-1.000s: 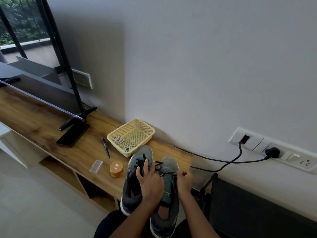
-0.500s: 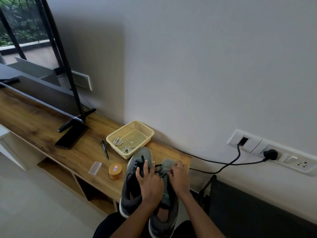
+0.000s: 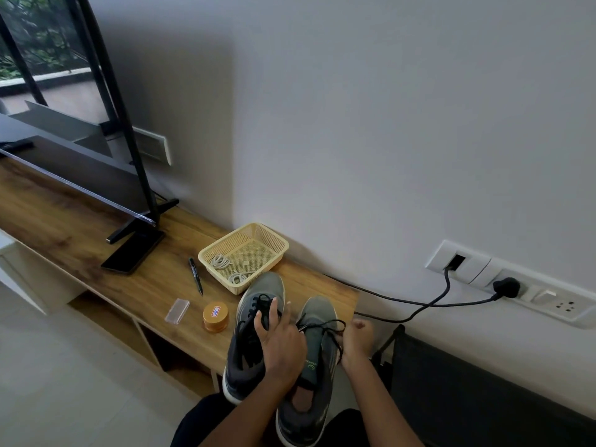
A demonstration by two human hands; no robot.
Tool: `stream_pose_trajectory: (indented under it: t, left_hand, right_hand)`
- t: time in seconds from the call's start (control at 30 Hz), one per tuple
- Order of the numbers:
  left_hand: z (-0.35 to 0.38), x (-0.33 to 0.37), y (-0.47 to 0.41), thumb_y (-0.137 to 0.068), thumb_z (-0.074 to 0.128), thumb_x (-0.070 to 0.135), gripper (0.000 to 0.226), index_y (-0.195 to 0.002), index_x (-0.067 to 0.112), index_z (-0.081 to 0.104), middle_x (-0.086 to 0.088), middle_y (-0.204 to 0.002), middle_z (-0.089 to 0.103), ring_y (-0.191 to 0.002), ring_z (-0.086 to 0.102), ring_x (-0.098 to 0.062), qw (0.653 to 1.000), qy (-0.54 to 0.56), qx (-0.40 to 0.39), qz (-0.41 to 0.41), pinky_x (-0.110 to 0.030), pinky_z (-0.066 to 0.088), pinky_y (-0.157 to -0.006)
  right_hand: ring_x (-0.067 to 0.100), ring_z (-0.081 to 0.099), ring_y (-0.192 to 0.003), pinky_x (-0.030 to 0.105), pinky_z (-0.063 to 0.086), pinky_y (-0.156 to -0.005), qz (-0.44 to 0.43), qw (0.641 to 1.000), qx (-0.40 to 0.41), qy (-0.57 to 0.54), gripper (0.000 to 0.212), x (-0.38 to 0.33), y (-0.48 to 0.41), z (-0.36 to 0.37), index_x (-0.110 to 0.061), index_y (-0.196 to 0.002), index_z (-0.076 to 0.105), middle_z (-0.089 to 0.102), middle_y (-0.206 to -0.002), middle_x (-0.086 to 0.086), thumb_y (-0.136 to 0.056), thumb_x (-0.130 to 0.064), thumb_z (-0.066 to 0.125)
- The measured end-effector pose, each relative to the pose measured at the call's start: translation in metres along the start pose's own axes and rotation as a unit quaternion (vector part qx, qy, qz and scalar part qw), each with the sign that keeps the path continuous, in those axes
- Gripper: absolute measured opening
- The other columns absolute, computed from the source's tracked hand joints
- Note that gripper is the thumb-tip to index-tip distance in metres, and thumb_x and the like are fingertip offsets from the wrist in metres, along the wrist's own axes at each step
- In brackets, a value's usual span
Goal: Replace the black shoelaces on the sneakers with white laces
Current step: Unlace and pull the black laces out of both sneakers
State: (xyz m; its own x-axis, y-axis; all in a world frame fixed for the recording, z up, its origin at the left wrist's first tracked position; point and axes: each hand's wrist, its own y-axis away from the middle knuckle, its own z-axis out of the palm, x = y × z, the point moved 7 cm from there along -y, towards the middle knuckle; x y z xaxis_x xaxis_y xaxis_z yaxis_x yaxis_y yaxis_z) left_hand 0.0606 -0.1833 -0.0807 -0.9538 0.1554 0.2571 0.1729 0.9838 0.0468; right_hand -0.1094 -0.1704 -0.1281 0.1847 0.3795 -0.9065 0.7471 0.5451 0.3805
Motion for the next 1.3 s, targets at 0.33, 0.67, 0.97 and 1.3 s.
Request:
stream_pose_trajectory:
  t: [0.33,0.67,0.97,1.3]
  left_hand:
    - [-0.001,0.001,0.000,-0.098,0.031,0.031,0.037,-0.111,0.020,0.064,0.007,-0.158,0.010,-0.146,-0.008,-0.021,1.000,-0.012,0.000,0.010,-0.050,-0.015,-0.104]
    - [-0.002,-0.005,0.000,-0.098,0.030,0.034,0.039,-0.117,0.022,0.061,0.010,-0.157,0.012,-0.146,-0.003,-0.019,1.000,-0.007,-0.004,-0.013,-0.046,-0.012,-0.103]
    - [0.000,-0.011,0.000,-0.097,0.029,0.036,0.040,-0.113,0.025,0.064,0.012,-0.157,0.012,-0.146,-0.006,-0.018,1.000,-0.018,0.000,-0.006,-0.046,-0.013,-0.103]
    - [-0.001,-0.005,0.001,-0.098,0.029,0.035,0.040,-0.120,0.023,0.060,0.008,-0.157,0.013,-0.146,-0.007,-0.021,1.000,-0.031,-0.002,0.006,-0.047,-0.014,-0.103]
  right_hand:
    - [0.029,0.050,-0.107,0.036,0.048,-0.083,-0.454,0.733,-0.131,0.489,0.013,-0.031,0.034,0.043,-0.020,-0.085,0.074,0.062,-0.114,0.005,-0.072,-0.017,0.076]
    - [0.018,0.048,-0.064,0.040,0.046,-0.073,-0.225,0.931,0.010,0.286,0.026,-0.026,0.002,0.003,-0.017,-0.066,0.044,0.057,-0.072,0.006,-0.090,-0.007,0.047]
    - [0.034,0.053,-0.105,0.041,0.046,-0.083,-0.041,0.979,0.031,0.195,0.013,-0.002,-0.032,-0.047,-0.008,-0.097,0.063,0.061,-0.107,0.016,-0.091,-0.011,0.052]
    - [0.025,0.038,-0.115,0.034,0.040,-0.090,-0.450,0.715,-0.149,0.514,0.017,-0.029,0.040,0.052,-0.021,-0.100,0.068,0.054,-0.119,-0.001,-0.084,-0.020,0.061]
